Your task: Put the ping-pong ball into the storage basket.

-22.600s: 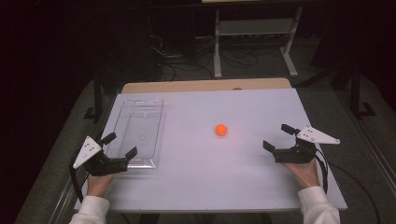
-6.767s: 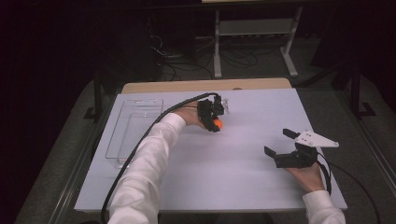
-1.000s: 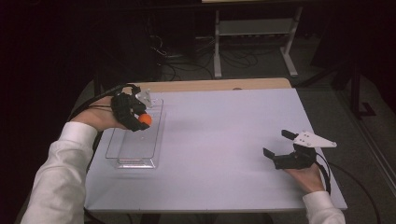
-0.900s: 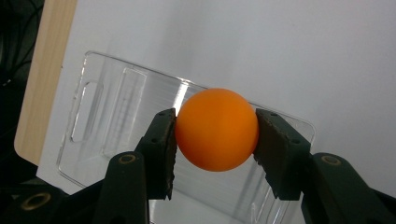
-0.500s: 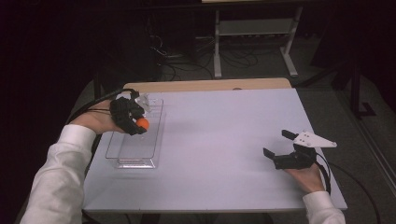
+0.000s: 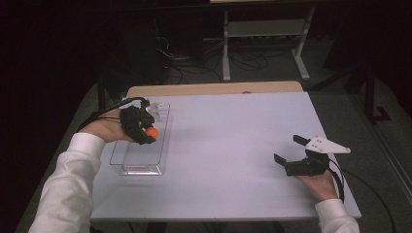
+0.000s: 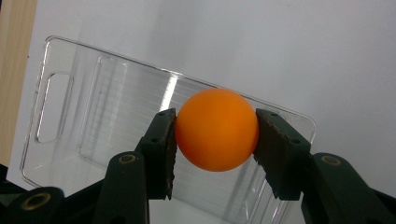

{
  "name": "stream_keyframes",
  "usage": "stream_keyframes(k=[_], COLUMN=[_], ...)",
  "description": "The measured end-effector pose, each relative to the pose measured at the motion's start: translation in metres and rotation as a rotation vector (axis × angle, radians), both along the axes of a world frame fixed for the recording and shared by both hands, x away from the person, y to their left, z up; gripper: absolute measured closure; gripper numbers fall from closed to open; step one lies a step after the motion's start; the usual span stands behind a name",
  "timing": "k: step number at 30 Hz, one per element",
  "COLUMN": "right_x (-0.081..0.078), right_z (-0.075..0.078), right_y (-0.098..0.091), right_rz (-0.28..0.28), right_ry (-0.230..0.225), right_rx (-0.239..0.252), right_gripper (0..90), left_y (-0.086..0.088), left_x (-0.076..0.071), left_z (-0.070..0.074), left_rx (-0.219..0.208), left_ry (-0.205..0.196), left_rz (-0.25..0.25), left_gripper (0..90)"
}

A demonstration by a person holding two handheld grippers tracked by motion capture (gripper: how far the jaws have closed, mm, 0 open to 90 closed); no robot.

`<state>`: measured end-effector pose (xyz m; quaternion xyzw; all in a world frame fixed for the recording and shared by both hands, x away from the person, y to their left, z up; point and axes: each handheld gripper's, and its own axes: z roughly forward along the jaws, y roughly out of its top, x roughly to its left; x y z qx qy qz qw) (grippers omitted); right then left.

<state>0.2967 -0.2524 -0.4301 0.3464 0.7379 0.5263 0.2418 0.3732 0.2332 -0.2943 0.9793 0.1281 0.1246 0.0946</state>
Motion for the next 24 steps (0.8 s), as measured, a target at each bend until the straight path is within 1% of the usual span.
stream_keyframes(k=[2, 5, 24], right_x=[0.000, 0.000, 0.000], right_z=[0.000, 0.000, 0.000], right_y=[0.000, 0.000, 0.000], right_rz=[0.001, 0.000, 0.001], right_ry=[-0.001, -0.001, 0.000], right_rx=[-0.001, 0.000, -0.007], right_gripper=[0.0, 0.0, 0.0], left_y=[-0.001, -0.001, 0.003], left_x=[0.001, 0.001, 0.003], left_z=[-0.003, -0.005, -0.021], left_rx=[0.009, 0.003, 0.004], left_ry=[0.002, 0.006, 0.029], left_rz=[-0.003, -0.004, 0.003], left_gripper=[50.8, 50.8, 50.8])
